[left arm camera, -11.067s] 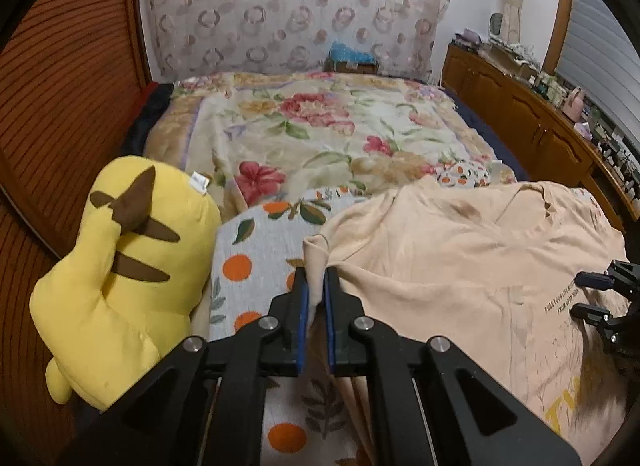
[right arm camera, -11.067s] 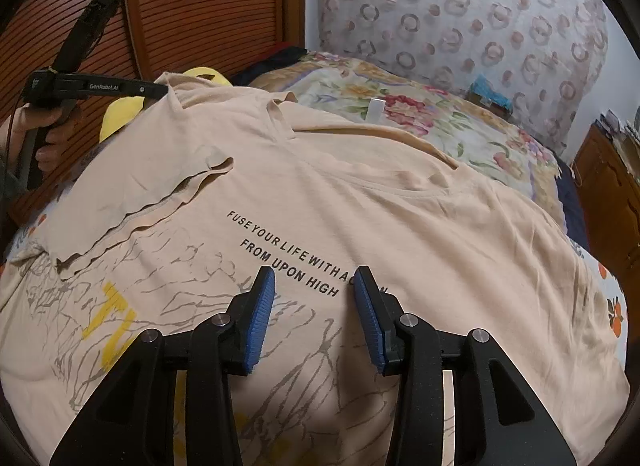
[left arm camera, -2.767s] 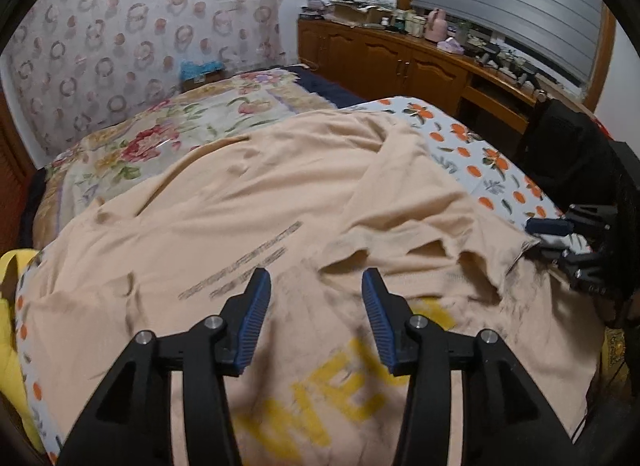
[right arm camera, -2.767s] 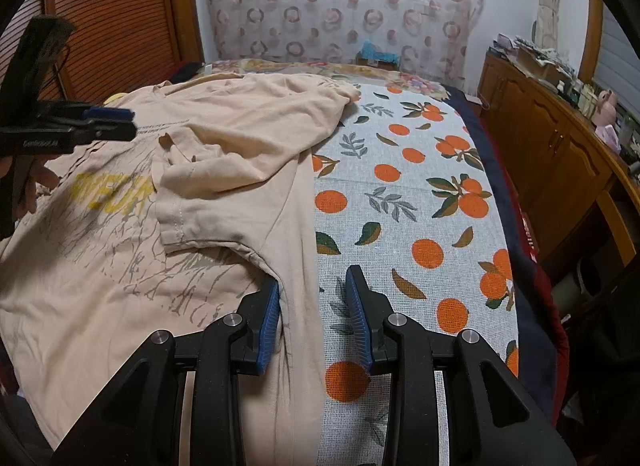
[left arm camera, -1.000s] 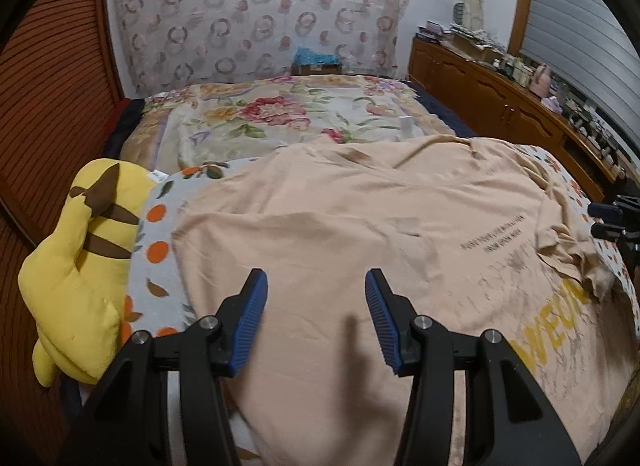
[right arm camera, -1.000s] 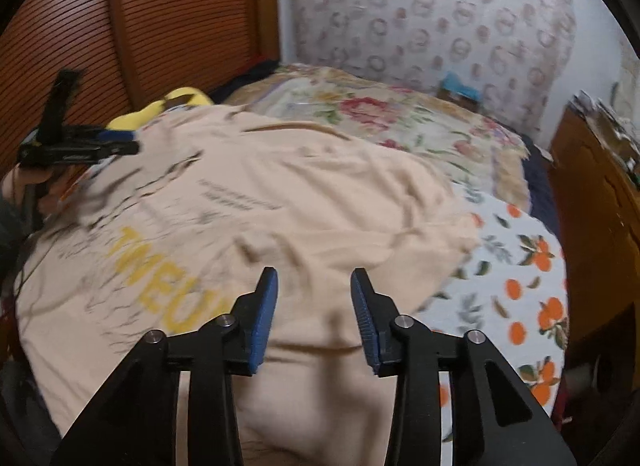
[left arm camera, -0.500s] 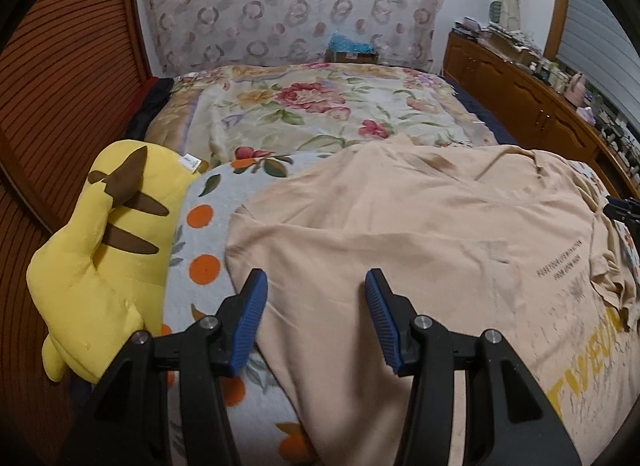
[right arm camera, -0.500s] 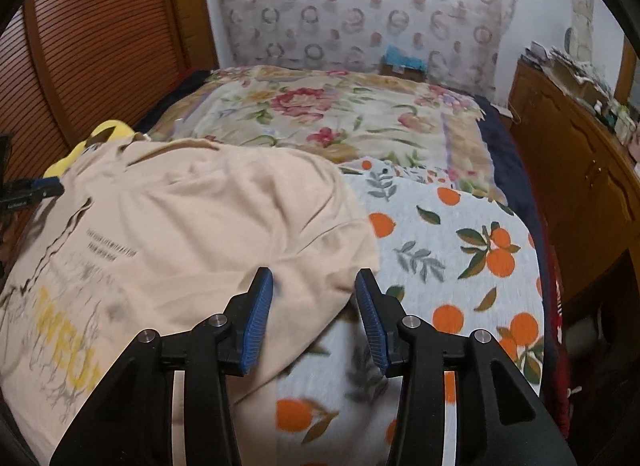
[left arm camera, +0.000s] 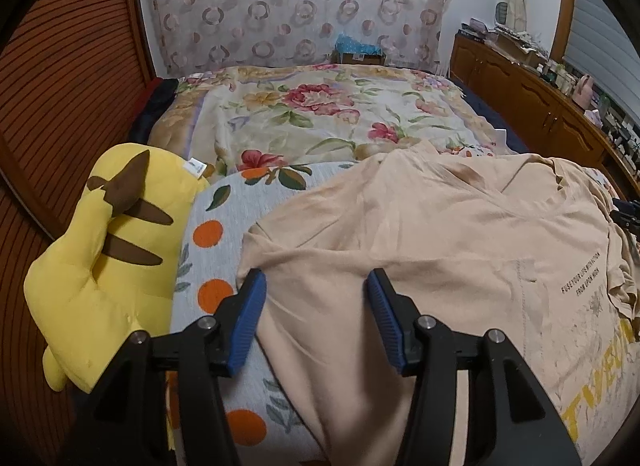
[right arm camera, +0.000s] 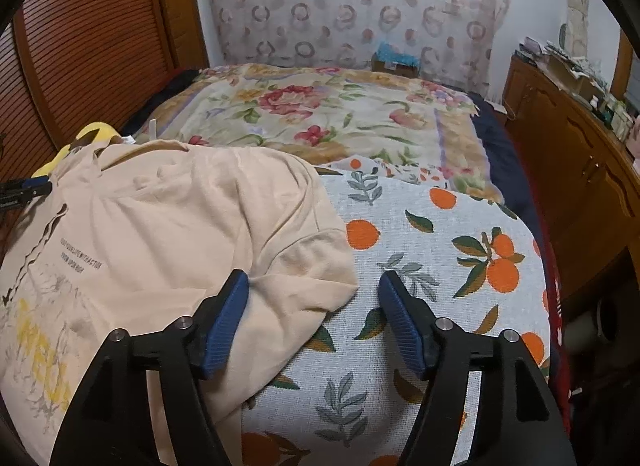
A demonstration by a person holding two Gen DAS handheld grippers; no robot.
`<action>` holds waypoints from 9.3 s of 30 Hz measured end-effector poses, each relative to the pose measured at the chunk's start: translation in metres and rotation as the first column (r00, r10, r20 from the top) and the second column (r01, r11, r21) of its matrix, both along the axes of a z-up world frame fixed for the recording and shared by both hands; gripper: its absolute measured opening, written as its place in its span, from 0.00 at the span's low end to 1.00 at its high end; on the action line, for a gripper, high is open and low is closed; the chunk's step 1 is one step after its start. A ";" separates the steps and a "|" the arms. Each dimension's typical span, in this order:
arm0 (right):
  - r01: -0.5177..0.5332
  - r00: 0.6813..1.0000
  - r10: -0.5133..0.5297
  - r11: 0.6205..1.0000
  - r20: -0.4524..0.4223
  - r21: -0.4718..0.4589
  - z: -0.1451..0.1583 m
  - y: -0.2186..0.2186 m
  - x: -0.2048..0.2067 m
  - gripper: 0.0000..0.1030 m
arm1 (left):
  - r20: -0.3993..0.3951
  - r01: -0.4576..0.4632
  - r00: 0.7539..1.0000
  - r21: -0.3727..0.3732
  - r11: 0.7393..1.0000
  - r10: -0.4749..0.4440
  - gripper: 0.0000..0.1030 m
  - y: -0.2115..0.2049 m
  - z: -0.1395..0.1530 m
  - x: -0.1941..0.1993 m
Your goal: Fold small clothes
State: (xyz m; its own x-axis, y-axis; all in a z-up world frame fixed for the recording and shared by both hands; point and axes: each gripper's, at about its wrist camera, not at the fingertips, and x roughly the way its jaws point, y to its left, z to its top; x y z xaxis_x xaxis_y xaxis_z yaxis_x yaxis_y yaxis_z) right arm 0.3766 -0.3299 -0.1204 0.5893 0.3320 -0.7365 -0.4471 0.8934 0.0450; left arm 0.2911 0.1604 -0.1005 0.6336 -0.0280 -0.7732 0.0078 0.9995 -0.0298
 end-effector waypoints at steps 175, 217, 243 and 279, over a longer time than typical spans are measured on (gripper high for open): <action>0.028 0.933 -0.034 0.999 0.359 0.022 0.176 -0.054 -0.050 0.04 | 0.419 0.073 0.906 -0.001 0.997 -0.066 0.08 -0.043 0.176 -0.039; 0.040 0.999 -0.040 0.999 0.019 0.013 0.045 -0.070 -0.035 0.44 | -0.026 0.209 0.978 0.050 0.977 -0.208 0.39 -0.065 0.030 -0.033; 0.142 0.987 -0.132 0.984 -0.094 0.106 0.021 -0.095 -0.068 0.44 | 0.023 0.112 0.993 -0.011 0.994 -0.112 0.56 -0.045 0.002 -0.047; 0.038 0.997 -0.046 0.992 0.063 0.119 0.067 -0.067 -0.090 0.01 | 0.178 0.151 0.974 -0.067 0.986 -0.137 0.00 -0.057 0.077 -0.085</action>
